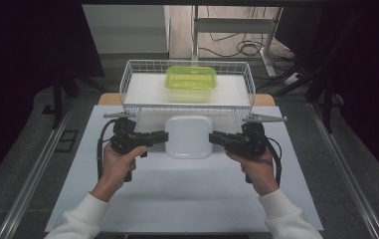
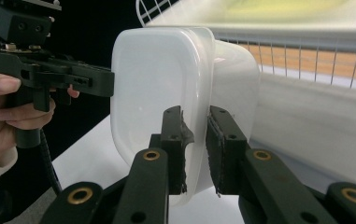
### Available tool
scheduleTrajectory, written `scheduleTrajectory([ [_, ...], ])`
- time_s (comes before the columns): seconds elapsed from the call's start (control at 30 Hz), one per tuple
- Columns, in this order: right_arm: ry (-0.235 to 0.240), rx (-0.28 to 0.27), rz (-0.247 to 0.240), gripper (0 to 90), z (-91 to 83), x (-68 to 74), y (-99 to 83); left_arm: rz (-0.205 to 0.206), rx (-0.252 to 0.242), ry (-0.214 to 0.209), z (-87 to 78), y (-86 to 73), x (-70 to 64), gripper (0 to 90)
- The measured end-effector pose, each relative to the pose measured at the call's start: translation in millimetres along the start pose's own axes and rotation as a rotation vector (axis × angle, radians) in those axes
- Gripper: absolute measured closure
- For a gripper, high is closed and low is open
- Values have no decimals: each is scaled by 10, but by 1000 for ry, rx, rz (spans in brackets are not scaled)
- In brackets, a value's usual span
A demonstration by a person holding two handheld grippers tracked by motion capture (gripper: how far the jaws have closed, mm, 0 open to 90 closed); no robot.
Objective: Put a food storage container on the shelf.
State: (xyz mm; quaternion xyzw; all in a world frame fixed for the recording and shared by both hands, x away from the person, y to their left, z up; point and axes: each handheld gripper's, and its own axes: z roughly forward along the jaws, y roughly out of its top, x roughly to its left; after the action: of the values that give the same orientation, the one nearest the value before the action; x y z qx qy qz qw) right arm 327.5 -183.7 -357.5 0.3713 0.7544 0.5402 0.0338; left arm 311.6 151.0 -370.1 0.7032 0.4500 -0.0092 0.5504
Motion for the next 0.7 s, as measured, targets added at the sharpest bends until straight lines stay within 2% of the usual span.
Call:
scheduleTrajectory([
  [0.17,1,-20,-20,765,-40,32,156,18,-14,7,-49,164,-54,782],
  [0.5,-1,-73,-63,765,-141,90,568,70,-50,25,-159,607,-197,780],
  [0.7,-3,-92,-76,764,-168,88,792,80,-60,24,-183,842,-207,779],
])
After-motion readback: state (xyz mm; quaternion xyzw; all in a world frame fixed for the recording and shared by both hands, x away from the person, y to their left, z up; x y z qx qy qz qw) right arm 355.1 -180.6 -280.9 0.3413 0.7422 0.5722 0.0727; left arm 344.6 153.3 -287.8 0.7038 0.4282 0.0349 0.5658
